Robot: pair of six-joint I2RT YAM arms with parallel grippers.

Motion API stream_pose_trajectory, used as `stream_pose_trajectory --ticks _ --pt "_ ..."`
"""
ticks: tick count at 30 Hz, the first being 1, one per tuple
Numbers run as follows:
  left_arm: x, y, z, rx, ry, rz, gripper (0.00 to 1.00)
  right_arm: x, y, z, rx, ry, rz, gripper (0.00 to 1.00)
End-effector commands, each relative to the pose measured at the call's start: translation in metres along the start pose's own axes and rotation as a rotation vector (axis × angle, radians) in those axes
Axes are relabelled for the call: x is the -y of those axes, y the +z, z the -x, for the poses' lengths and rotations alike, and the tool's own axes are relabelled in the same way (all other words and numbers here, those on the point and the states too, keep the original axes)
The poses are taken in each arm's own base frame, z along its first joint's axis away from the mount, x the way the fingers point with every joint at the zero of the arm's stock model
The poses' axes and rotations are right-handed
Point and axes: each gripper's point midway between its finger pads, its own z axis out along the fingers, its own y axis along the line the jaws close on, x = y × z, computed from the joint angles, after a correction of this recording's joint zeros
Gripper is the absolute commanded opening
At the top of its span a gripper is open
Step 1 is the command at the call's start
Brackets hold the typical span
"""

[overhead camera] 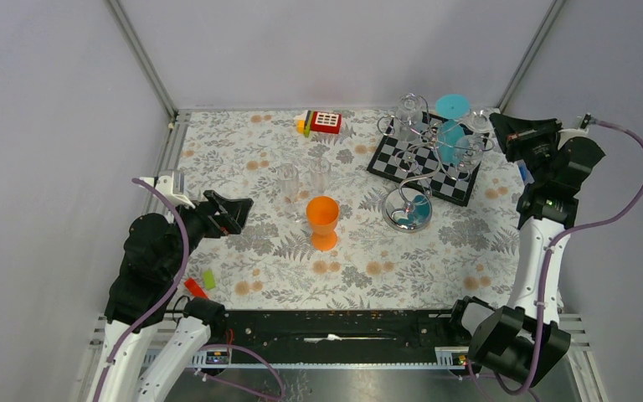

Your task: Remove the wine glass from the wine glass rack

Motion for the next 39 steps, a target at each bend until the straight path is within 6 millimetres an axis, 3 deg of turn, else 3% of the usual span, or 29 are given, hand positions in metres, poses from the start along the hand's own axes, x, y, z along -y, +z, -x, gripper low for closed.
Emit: stream_pose_trajectory --ticks 1,17,25,32,39 --pt "0.008 -0.002 0.014 0.047 0.008 -0.025 0.99 -0.031 0.001 0.019 0.077 -0.114 0.060 0.00" --pt "0.012 -0.005 0.019 0.055 0.013 -0.037 0.99 -0.018 -0.010 0.041 0.198 -0.154 -0.132 0.00" --pt "0.013 -0.009 0.022 0.067 0.011 -0.040 0.99 -0.021 -0.049 0.050 0.298 -0.269 -0.298 0.00" --pt "0.023 -0.011 0.024 0.060 0.021 -0.090 0.99 -0.028 -0.088 0.029 0.289 -0.311 -0.353 0.00" --pt "0.048 -0.010 0.021 0.035 -0.018 -0.223 0.99 -0.054 -0.120 -0.020 0.161 -0.283 -0.268 0.00"
